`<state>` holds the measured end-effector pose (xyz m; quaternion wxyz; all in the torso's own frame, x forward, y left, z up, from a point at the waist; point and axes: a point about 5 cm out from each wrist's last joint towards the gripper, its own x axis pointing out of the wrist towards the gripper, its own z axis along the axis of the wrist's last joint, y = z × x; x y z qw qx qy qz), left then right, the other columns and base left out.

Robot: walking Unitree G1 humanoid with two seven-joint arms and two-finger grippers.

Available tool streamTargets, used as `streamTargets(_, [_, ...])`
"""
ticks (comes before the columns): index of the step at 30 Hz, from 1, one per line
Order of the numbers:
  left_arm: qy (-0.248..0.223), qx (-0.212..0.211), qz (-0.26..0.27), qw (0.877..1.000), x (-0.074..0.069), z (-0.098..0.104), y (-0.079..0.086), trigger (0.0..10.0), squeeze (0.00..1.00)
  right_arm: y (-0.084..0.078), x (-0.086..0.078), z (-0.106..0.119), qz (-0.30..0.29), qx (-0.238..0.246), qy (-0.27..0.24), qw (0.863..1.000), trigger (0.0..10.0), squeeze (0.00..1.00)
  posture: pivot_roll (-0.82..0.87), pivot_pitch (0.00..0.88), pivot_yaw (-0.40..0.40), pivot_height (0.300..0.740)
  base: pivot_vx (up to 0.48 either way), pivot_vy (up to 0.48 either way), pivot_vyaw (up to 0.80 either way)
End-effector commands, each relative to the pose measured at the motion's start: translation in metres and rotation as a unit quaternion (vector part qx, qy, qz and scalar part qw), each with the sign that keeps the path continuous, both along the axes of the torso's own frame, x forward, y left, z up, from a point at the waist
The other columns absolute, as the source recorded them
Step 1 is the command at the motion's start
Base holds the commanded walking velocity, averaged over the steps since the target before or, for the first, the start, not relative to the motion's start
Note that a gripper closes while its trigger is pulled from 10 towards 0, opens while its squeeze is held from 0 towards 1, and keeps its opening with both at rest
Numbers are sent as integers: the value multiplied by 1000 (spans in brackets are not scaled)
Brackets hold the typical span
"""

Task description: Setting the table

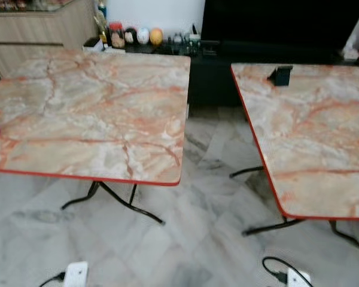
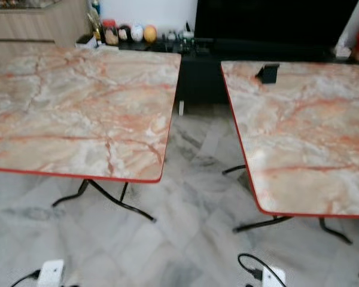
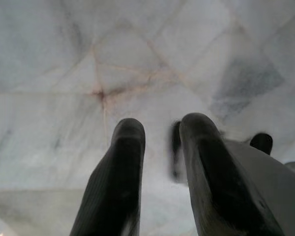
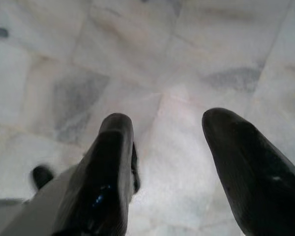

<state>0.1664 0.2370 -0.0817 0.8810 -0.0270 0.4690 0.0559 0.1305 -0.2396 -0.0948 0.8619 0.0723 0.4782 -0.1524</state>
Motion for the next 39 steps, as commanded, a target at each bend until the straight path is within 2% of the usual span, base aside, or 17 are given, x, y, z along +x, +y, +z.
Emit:
streamTargets(1, [1, 10, 1, 1000, -2, 1, 5, 10000, 0, 3, 4, 1, 6, 0, -6, 1000, 10000, 0, 39, 0, -23, 740, 0, 274, 0])
streamTargets(13, [1, 11, -4, 1000, 0, 1, 3, 10000, 0, 3, 0, -1, 8, 2, 0, 1000, 10000, 0, 49, 0, -37, 740, 0, 272, 0])
streamTargets(18, [-1, 10, -9, 1000, 4, 1, -2, 10000, 0, 3, -1, -1, 8, 0, 2, 1000, 10000, 0, 57, 0, -35, 740, 0, 269, 0])
streamTargets(20, [-7, 7, -14, 1000, 9, 1, -10, 10000, 0, 3, -2, -1, 7, 0, 2, 1000, 10000, 0, 62, 0, -35, 740, 0, 266, 0])
streamTargets(22, [-8, 7, -16, 1000, 10, 1, -12, 10000, 0, 3, -2, -1, 8, 1, 2, 1000, 10000, 0, 64, 0, -35, 740, 0, 268, 0])
streamTargets(34, [-14, 8, -14, 1000, 13, 3, -10, 10000, 0, 5, -4, -2, 10, 4, 4, 1000, 10000, 0, 74, 0, -31, 740, 0, 271, 0])
streamTargets(39, [-26, 6, -17, 999, 19, 6, -11, 10000, 0, 6, -4, -3, 8, 5, 4, 1000, 10000, 0, 75, 0, -29, 740, 0, 267, 0])
